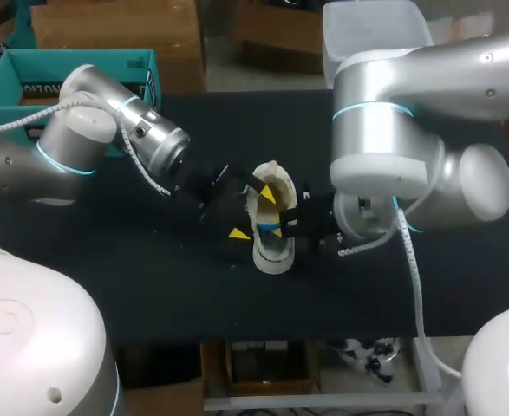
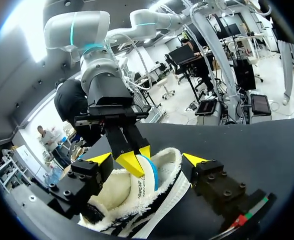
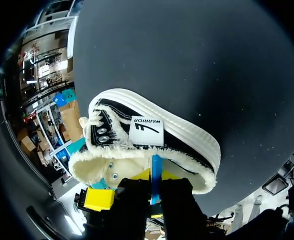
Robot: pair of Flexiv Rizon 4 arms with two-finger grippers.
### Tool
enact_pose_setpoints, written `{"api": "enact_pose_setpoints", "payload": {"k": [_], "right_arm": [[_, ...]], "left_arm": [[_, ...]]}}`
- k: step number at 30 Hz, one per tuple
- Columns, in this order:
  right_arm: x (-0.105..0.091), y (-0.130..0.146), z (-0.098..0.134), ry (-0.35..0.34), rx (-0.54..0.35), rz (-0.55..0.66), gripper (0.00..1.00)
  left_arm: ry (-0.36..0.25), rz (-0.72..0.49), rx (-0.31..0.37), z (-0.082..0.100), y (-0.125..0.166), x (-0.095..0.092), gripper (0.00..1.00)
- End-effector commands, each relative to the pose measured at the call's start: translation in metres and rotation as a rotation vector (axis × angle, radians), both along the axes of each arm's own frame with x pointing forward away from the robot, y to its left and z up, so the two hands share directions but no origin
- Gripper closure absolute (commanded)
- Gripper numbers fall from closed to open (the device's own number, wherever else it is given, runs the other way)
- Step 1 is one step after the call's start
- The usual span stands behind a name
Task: Open the shoe tongue, take the insole out of the shoe, put the insole back into the shoe, and pack the shoe into the shoebox
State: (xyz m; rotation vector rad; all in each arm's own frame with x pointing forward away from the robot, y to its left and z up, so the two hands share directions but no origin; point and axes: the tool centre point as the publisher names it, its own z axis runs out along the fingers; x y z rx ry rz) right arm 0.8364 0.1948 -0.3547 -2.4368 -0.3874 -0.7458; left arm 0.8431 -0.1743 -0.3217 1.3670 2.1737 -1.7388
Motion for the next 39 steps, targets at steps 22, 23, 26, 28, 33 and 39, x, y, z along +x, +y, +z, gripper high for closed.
{"api": "enact_pose_setpoints", "payload": {"k": [22,23,26,28,33,39], "right_arm": [[-0.004,-0.01,-0.037,0.036,-0.164,0.068,1.0],[-0.005,-0.01,-0.037,0.038,-0.166,0.065,1.0],[-0.01,-0.01,-0.034,0.042,-0.18,0.062,0.74],[-0.014,-0.008,-0.029,0.045,-0.195,0.063,0.62],[-0.022,-0.001,-0.015,0.072,-0.243,0.054,0.62],[-0.032,0.002,-0.006,0.096,-0.273,0.045,0.7]], "left_arm": [[0.174,0.237,0.186,0.062,0.069,0.001,0.0],[0.173,0.247,0.186,0.062,0.07,0.0,0.0],[0.172,0.262,0.19,0.063,0.073,-0.002,0.0],[0.172,0.275,0.188,0.064,0.074,-0.002,0.0],[0.169,0.293,0.19,0.065,0.074,-0.004,0.0],[0.175,0.313,0.187,0.064,0.075,-0.006,0.0]]}}
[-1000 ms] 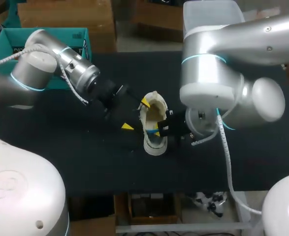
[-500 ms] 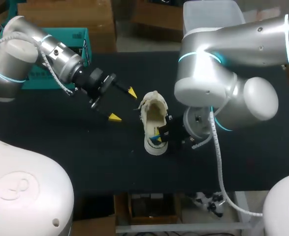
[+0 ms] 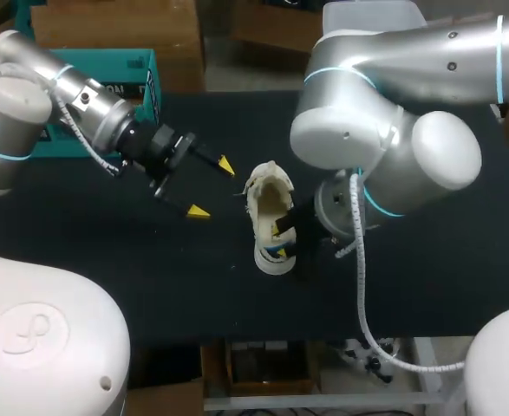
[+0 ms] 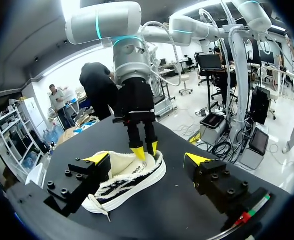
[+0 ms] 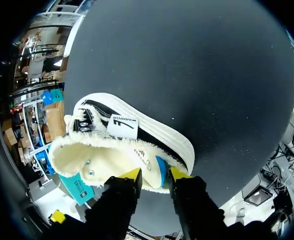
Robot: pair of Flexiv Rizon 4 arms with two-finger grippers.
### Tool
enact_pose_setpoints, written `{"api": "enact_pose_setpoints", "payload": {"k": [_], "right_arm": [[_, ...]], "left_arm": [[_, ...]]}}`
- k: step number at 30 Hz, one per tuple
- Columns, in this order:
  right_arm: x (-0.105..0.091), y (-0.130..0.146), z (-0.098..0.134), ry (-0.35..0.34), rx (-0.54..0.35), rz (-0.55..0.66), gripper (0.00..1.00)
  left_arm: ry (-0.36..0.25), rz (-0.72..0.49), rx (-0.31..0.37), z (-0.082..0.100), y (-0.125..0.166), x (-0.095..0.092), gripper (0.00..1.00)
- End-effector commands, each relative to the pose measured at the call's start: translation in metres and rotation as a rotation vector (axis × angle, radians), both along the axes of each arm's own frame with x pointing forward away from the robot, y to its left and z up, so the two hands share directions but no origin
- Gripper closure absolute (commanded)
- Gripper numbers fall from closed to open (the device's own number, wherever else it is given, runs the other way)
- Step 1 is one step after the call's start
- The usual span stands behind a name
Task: Open the shoe tongue, take the insole out of the shoe, put the insole back into the shoe, and pack the shoe into the shoebox
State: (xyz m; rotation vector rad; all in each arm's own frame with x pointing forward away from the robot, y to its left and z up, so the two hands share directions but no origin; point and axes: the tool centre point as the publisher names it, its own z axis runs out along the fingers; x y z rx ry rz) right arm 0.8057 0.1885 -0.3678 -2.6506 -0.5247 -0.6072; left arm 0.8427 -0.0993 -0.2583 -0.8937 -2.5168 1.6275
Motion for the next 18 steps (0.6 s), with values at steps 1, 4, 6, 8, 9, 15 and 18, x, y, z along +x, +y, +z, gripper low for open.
{"api": "enact_pose_setpoints", "payload": {"k": [1,4,6,8,9,15,18], "right_arm": [[-0.002,0.009,0.008,0.009,-0.047,0.001,0.75],[0.0,0.011,0.012,0.005,-0.058,0.021,0.87],[0.001,0.012,0.014,0.007,-0.077,0.028,0.97],[0.002,0.013,0.015,0.008,-0.081,0.037,1.0],[0.004,0.012,0.014,0.009,-0.082,0.041,1.0],[0.015,0.007,0.004,0.005,-0.07,0.067,1.0],[0.008,0.007,0.006,0.018,-0.076,0.053,1.0]], "left_arm": [[-0.009,0.034,-0.002,0.001,0.0,-0.005,0.0],[-0.003,0.048,0.003,0.0,0.002,-0.006,0.0],[-0.007,0.072,0.014,0.001,0.004,-0.006,0.0],[0.001,0.096,0.026,0.002,0.007,-0.005,0.0],[0.0,0.11,0.032,0.003,0.008,-0.004,0.0],[0.014,0.154,0.063,0.005,0.012,-0.002,0.0],[0.015,0.165,0.062,0.007,0.014,-0.002,0.0]]}}
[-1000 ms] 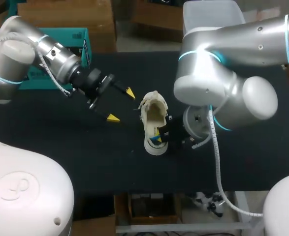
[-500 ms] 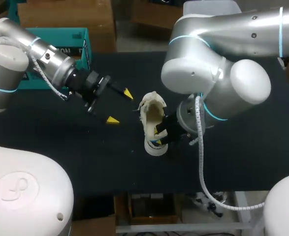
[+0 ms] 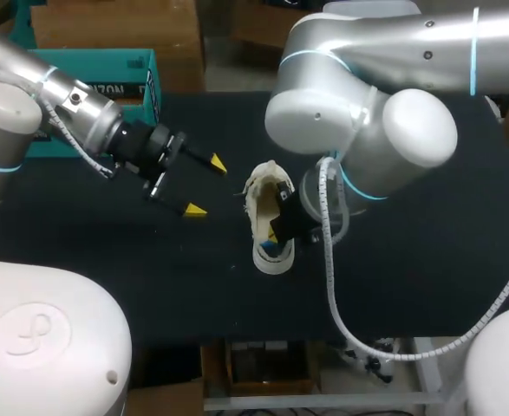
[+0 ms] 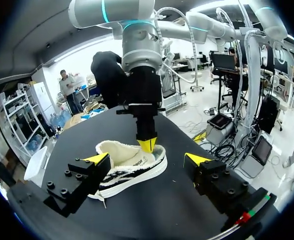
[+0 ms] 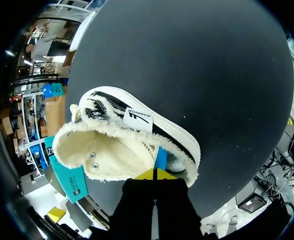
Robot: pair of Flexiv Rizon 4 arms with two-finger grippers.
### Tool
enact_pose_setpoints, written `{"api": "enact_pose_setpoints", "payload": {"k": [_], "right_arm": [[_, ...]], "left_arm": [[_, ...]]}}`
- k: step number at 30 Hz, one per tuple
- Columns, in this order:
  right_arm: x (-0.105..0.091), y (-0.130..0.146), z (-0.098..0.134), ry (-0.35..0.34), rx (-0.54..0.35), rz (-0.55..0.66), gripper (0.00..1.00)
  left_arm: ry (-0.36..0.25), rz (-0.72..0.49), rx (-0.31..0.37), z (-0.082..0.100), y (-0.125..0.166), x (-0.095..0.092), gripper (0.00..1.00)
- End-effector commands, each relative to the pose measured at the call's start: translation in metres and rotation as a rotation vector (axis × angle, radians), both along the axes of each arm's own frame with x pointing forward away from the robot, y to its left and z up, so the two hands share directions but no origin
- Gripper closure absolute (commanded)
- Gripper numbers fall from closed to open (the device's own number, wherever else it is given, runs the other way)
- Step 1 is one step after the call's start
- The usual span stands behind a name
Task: Open the shoe tongue, take the insole out of the shoe, put the insole back into the shoe, and pack the shoe into the shoebox
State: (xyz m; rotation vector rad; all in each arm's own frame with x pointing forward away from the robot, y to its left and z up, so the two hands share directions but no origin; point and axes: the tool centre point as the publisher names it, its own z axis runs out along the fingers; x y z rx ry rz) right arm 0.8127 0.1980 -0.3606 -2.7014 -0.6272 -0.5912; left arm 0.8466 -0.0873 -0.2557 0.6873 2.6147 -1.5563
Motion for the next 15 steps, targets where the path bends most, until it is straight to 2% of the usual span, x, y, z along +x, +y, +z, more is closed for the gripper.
{"api": "enact_pose_setpoints", "payload": {"k": [1,5,10,15], "right_arm": [[-0.002,-0.002,-0.001,0.031,0.001,-0.002,1.0],[-0.01,-0.002,-0.006,0.049,0.007,-0.018,1.0],[-0.009,0.001,-0.015,0.056,0.03,-0.017,1.0],[-0.016,0.009,0.006,0.052,-0.022,-0.033,1.0]], "left_arm": [[-0.011,0.026,-0.001,0.005,0.002,-0.006,0.0],[-0.003,0.031,-0.009,0.005,0.001,-0.004,0.0],[0.008,0.03,-0.002,0.001,-0.004,-0.003,0.0],[0.015,0.028,0.006,0.003,-0.005,-0.002,0.0]]}}
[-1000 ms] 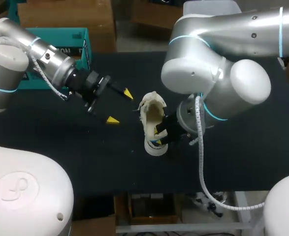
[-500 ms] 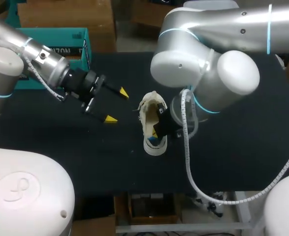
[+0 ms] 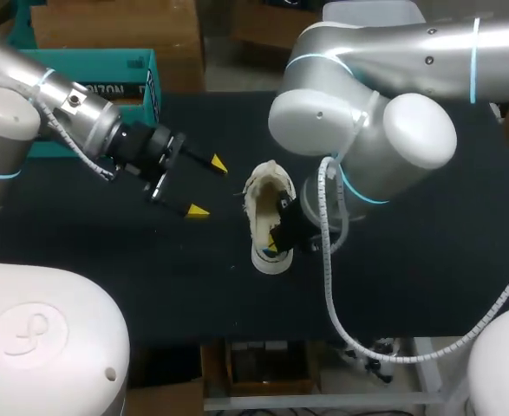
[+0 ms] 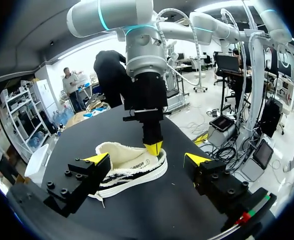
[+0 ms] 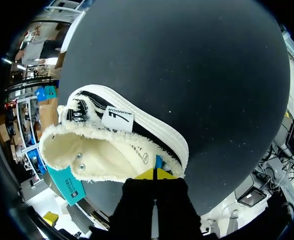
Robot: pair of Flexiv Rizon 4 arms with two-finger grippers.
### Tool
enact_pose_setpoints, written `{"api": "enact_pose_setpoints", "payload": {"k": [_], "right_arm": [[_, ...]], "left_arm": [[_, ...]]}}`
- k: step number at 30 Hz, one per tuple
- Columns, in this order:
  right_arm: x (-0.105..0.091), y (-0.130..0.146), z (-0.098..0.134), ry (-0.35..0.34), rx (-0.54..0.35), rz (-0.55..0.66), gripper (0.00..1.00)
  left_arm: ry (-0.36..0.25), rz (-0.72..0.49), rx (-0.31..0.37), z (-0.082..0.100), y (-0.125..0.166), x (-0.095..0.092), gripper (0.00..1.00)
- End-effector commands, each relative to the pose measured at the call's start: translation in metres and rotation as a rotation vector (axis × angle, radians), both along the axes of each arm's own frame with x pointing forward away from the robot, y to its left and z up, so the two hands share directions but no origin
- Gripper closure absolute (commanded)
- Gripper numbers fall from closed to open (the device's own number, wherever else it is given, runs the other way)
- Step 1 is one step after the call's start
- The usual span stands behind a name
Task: Open the shoe tongue, take the insole out of the shoe, put the insole back into the shoe, and pack the shoe into the shoebox
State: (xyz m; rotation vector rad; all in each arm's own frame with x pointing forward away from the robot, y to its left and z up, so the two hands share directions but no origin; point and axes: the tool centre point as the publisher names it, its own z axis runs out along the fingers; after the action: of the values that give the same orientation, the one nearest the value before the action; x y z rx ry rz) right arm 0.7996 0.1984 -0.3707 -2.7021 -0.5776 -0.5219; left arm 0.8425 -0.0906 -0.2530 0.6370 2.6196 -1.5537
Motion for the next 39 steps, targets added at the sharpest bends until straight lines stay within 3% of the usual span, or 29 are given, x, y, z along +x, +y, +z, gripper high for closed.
{"api": "enact_pose_setpoints", "payload": {"k": [1,9,18,28,33,39], "right_arm": [[-0.004,0.011,0.02,-0.002,-0.049,-0.014,1.0],[-0.001,0.015,0.031,0.003,-0.079,-0.004,1.0],[0.017,0.003,-0.008,0.021,-0.018,0.033,1.0],[0.016,0.001,-0.036,0.047,0.011,0.017,1.0],[0.013,-0.001,-0.024,0.016,-0.003,0.033,1.0],[0.015,-0.009,0.018,-0.06,-0.034,0.109,1.0]], "left_arm": [[0.007,-0.004,0.007,0.0,-0.001,0.003,0.0],[0.022,0.014,0.01,-0.001,0.001,0.006,0.0],[0.044,0.062,0.038,-0.005,0.01,0.01,0.0],[0.059,0.096,0.05,-0.007,0.016,0.009,0.0],[0.058,0.111,0.065,-0.008,0.016,0.007,0.0],[0.071,0.17,0.085,0.006,0.015,0.004,0.0]]}}
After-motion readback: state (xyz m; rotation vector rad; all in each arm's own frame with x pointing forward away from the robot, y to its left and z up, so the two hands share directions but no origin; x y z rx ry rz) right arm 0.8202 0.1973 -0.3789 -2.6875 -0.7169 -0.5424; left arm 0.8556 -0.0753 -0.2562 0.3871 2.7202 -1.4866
